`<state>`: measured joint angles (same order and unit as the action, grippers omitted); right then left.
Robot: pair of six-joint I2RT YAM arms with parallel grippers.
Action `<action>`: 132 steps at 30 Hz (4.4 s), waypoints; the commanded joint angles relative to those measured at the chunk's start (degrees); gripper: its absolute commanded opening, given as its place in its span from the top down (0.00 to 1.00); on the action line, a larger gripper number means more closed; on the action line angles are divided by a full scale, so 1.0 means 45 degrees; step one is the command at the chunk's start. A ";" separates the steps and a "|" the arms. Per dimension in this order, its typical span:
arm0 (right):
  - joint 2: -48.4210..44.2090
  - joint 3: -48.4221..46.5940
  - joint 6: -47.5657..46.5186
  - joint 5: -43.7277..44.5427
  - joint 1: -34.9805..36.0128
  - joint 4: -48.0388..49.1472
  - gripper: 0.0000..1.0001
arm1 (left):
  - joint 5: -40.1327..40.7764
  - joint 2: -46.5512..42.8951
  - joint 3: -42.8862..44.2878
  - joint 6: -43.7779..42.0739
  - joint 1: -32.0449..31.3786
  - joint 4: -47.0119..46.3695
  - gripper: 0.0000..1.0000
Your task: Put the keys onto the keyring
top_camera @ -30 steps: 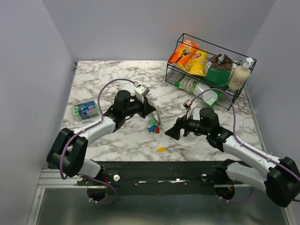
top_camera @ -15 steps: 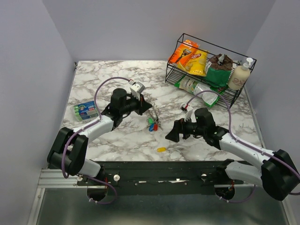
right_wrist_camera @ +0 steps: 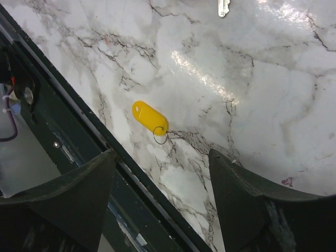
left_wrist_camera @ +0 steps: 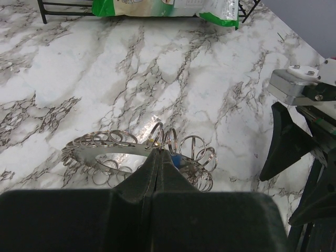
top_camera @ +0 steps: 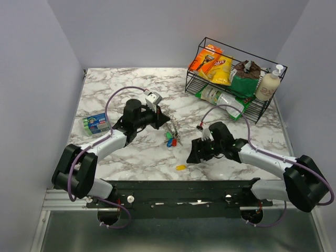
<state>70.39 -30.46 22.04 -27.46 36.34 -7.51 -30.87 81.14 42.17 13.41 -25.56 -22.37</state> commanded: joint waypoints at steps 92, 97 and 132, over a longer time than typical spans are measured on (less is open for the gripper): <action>-0.0543 -0.4950 -0.5306 0.2296 0.3352 -0.2628 1.00 | 0.0630 -0.4965 -0.1052 -0.0089 0.0192 0.3428 1.00; -0.1481 -0.4853 -0.6168 0.1885 0.2883 -0.2551 0.99 | 0.0728 -0.5395 -0.0954 -0.0148 0.0134 0.3857 1.00; -0.3962 -0.1962 -0.7339 0.3409 0.2004 0.0321 1.00 | -0.0189 -0.4166 -0.1872 -0.0850 -0.1018 0.2822 1.00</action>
<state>54.24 -40.25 -7.49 -10.79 46.00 -9.89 -28.49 61.45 33.30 11.70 -28.88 -7.20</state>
